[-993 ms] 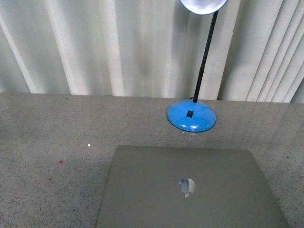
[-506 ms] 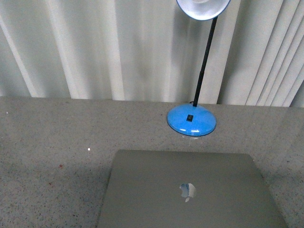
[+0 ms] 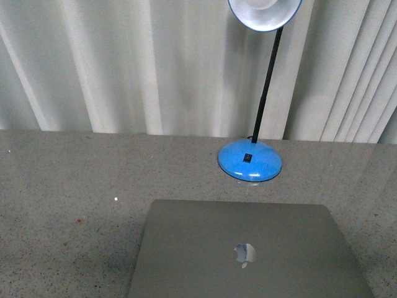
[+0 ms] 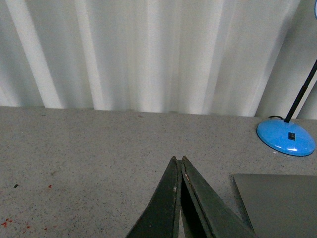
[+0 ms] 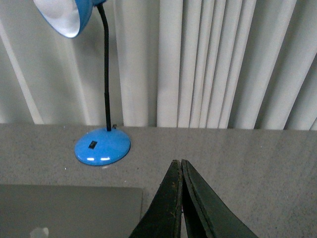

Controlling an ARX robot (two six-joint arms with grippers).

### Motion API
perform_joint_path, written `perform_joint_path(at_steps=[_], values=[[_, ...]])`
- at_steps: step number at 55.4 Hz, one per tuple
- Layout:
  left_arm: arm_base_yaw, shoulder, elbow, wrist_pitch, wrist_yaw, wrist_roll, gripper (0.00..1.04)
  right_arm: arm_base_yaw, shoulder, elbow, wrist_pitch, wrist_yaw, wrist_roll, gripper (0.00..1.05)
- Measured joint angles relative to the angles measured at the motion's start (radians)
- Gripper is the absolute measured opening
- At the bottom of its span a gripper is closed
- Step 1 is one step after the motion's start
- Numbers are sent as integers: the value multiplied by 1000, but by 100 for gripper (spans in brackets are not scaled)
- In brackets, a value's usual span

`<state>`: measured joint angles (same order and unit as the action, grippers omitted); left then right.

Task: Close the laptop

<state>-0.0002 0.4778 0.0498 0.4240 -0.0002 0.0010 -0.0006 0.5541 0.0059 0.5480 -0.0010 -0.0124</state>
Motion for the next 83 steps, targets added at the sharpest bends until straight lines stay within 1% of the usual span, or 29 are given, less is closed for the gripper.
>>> perform_joint_path(at_steps=[7, 12, 25, 50, 51, 54, 56, 59, 64, 73, 74, 77, 79, 80, 82, 83], values=[[0, -51, -13, -38, 0, -2, 4, 0, -59, 0, -61, 0, 1, 3], [0, -71, -23, -22, 0, -2, 4, 0, -112, 0, -107, 0, 1, 3], [0, -178, -23, -121, 0, -2, 4, 0, -236, 0, -227, 0, 1, 3], [0, -305, -23, -248, 0, -2, 4, 0, -366, 0, -356, 0, 1, 3], [0, -314, -22, -256, 0, -2, 4, 0, -370, 0, -361, 0, 1, 3], [0, -397, -22, -372, 2, -2, 4, 0, -385, 0, -376, 0, 1, 3], [0, -430, -22, -407, 0, -2, 4, 0, -425, 1, -425, 0, 1, 3], [0, -465, -22, -418, 0, -2, 4, 0, -501, 0, -530, 0, 1, 3], [0, -473, -22, -422, 0, -2, 4, 0, -550, 1, -542, 0, 1, 3], [0, -474, -22, -423, 0, -3, 4, 0, -549, 0, -547, 0, 1, 3], [0, -474, -22, -423, 0, -3, 7, 0, -550, 0, -547, 0, 1, 3], [0, -475, -22, -423, 0, -3, 15, 0, -550, 0, -547, -1, 1, 10], [0, -475, -22, -423, 0, -3, 23, 0, -550, 0, -548, 0, 1, 17], [0, -475, -22, -423, 0, -3, 24, 0, -550, 0, -547, 0, 1, 20], [0, -475, -22, -423, 0, -3, 32, 0, -550, 0, -548, 0, 1, 26], [0, -475, -22, -423, 0, -3, 33, 0, -550, 0, -547, 0, 1, 29]])
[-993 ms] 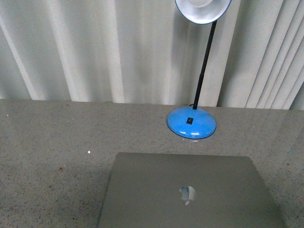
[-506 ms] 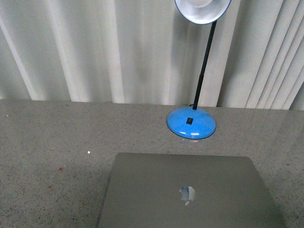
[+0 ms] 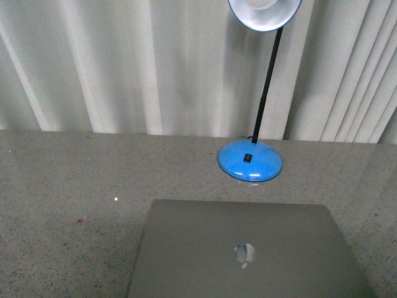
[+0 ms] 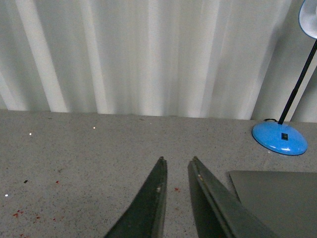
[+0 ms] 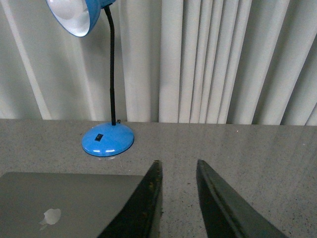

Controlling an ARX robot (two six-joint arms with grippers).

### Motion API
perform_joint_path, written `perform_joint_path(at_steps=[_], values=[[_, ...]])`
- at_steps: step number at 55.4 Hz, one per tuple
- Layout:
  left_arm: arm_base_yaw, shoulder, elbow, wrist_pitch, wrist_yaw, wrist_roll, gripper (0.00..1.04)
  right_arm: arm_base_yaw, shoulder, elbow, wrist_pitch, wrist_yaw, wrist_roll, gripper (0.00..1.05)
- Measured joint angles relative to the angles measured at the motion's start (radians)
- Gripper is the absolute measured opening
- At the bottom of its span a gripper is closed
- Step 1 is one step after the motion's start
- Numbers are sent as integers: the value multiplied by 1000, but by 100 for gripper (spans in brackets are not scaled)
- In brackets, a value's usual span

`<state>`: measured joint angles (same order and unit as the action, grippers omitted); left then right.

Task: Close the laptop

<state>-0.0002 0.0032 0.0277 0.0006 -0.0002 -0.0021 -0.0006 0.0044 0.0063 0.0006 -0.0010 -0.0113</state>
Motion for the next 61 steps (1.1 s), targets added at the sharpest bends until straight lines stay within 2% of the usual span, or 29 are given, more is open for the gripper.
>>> perform_joint_path(at_steps=[4, 22, 25, 29, 61], values=[[0, 0, 0, 0, 0, 0, 46, 0, 0, 0, 0, 0, 0, 39], [0, 0, 0, 0, 0, 1, 100, 0, 0, 0, 0, 0, 0, 95], [0, 0, 0, 0, 0, 1, 98, 0, 0, 0, 0, 0, 1, 99], [0, 0, 0, 0, 0, 0, 98, 0, 0, 0, 0, 0, 0, 97], [0, 0, 0, 0, 0, 0, 98, 0, 0, 0, 0, 0, 0, 97]])
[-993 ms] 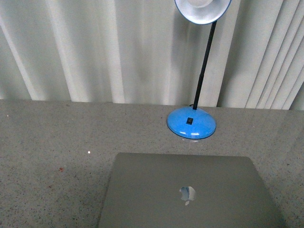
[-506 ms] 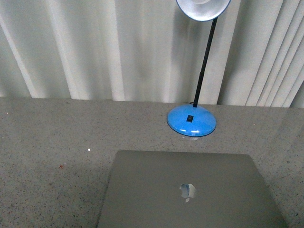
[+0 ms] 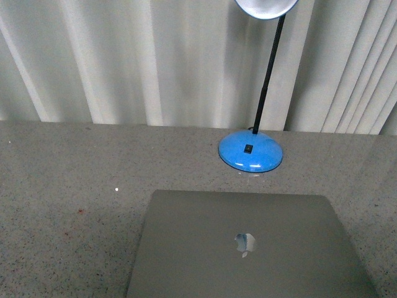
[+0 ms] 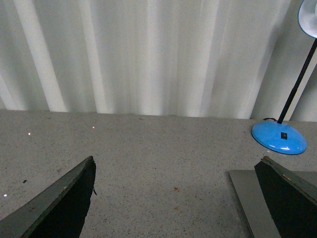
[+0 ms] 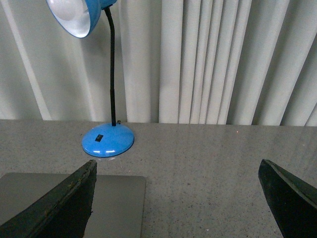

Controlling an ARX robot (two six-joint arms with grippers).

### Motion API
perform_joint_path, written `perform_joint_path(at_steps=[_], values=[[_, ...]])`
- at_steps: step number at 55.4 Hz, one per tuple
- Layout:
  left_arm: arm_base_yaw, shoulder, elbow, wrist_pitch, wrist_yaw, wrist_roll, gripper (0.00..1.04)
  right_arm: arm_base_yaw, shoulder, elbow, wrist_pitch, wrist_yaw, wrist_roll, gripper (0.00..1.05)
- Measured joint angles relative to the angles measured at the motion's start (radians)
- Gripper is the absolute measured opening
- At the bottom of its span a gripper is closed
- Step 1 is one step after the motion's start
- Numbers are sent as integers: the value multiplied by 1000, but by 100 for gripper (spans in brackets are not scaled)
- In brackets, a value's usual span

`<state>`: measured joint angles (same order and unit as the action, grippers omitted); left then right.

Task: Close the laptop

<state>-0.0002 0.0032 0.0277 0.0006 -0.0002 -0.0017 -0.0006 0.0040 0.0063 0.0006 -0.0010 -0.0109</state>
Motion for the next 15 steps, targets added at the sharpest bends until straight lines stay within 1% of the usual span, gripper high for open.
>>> perform_joint_path(at_steps=[15], values=[[0, 0, 0, 0, 0, 0, 98, 0, 0, 0, 0, 0, 0, 97]])
